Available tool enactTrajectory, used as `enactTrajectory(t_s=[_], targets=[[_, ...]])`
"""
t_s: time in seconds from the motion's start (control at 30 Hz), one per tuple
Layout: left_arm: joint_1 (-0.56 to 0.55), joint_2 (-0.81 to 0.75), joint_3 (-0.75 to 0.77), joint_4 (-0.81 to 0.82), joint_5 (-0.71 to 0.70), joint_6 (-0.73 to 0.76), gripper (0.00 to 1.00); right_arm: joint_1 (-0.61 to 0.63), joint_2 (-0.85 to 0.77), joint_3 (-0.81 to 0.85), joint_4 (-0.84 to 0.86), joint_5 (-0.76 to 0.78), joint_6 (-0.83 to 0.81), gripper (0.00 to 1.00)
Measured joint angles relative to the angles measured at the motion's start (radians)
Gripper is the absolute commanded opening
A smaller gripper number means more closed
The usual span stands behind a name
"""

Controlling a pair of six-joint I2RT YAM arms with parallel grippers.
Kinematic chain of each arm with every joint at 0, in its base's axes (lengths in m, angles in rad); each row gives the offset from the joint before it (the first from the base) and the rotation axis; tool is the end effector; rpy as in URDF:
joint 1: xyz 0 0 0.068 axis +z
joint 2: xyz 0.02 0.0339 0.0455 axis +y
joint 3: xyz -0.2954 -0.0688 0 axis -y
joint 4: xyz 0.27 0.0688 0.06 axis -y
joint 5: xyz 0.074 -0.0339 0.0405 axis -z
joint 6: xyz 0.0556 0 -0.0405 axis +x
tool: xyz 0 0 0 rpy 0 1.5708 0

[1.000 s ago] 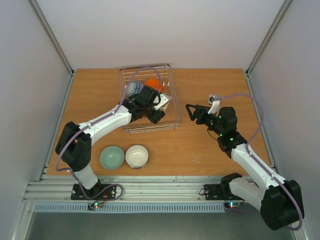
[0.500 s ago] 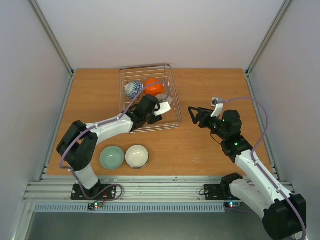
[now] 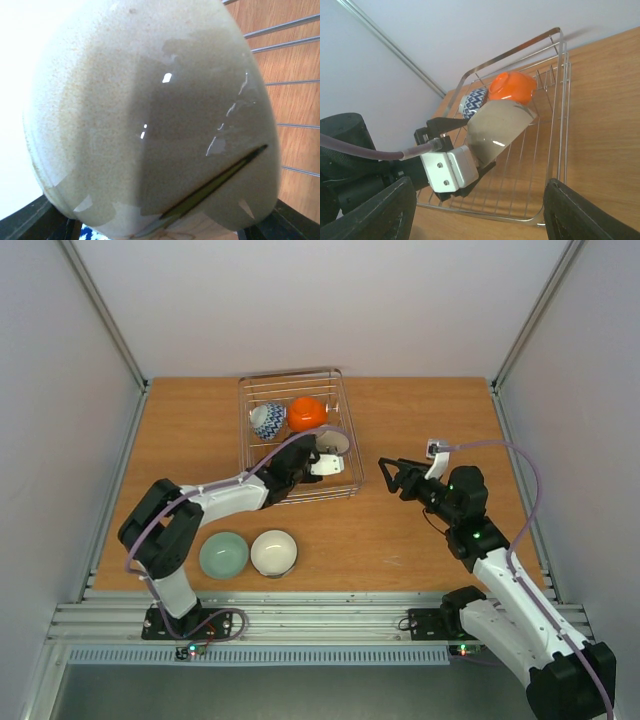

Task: Load the bowls into the dish rack

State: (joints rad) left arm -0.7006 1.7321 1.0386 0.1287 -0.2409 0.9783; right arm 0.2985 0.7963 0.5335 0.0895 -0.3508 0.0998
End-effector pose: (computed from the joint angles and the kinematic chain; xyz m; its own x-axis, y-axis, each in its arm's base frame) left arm 0.3308 -0.2616 0.2101 0.1631 0.9163 -0.3658 0.6030 0.2009 0.7720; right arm 0.1990 0.0812 0.2907 -0.2237 0.0290 -0.9742 -0.5803 0.7991 0.1571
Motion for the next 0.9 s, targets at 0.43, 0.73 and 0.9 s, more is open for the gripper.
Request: enactTrajectory(t_s=[0.43, 0.73, 0.9], targets=[[0.001, 0.094, 0.024, 0.010, -0.058, 0.159, 0.01, 0.000, -0.031, -0.009, -0.016, -0.002, 0.001, 0.69], [0.029, 0.095, -0.079, 0.184, 0.004, 0.294, 0.01, 0.000, -0.050, -0.015, -0.031, -0.005, 0.004, 0.70], [0.058, 0.095, -0.125, 0.255, 0.060, 0.359, 0.00, 0.000, -0.065, -0.015, -0.031, -0.006, 0.004, 0.69]])
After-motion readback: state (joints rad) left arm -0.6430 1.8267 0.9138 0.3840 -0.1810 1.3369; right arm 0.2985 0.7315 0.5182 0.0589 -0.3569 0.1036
